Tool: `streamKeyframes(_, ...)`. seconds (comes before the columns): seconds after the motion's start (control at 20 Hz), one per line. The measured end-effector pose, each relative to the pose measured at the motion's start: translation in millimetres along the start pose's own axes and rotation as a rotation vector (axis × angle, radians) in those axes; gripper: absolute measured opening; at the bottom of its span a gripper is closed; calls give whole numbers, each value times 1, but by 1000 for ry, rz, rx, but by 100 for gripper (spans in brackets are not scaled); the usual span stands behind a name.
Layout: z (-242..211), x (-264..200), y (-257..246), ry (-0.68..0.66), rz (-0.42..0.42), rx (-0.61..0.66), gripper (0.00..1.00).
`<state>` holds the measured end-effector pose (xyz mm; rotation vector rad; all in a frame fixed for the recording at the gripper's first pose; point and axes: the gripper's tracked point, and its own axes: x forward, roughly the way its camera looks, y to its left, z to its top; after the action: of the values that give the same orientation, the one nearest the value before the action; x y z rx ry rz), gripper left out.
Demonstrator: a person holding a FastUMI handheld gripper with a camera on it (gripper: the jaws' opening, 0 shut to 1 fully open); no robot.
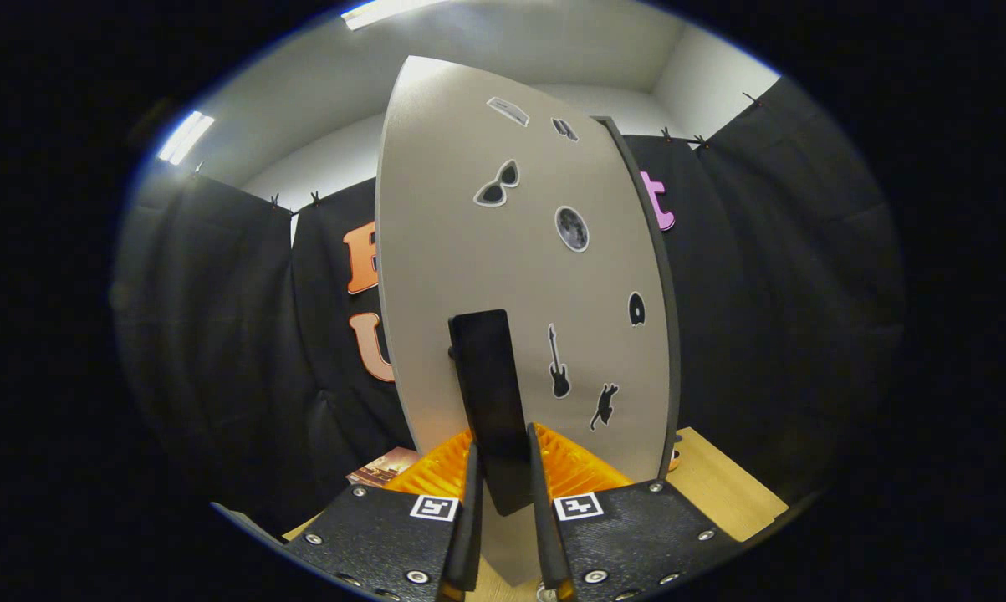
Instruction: Open the shoe cabinet door, grab the shoes and put them into the shoe cabinet, then close the shoe cabinet door.
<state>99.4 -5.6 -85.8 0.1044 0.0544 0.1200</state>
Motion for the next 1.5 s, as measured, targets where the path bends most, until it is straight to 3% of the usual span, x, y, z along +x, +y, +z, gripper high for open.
streamKeyframes(0.2,6,-22,-35,-23,-33,-16,27)
streamKeyframes(0.45,12,-71,-110,-38,-138,-47,27)
streamKeyframes(0.9,24,-91,-209,-46,-269,-80,23)
streamKeyframes(1.15,26,-104,-233,-35,-300,-92,36)
streamKeyframes(1.4,30,-129,-251,-44,-340,-77,42)
streamKeyframes(1.5,33,-139,-247,-45,-351,-84,58)
